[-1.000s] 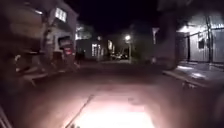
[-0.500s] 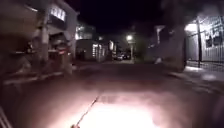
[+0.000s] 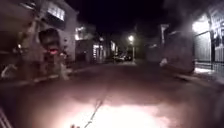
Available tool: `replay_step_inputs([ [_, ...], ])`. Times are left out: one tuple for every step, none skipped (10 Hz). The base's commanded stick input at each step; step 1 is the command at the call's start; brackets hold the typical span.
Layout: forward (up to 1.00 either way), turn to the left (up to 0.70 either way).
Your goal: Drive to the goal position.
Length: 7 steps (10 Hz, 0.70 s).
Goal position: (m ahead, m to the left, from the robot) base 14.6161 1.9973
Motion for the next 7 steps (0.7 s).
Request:
replay_step_inputs([
  [1.0,0.0],
  [1.0,0.0],
  [1.0,0.0],
  [1.0,0.0],
  [1.0,0.0],
  [1.0,0.0],
  [1.0,0.0],
])
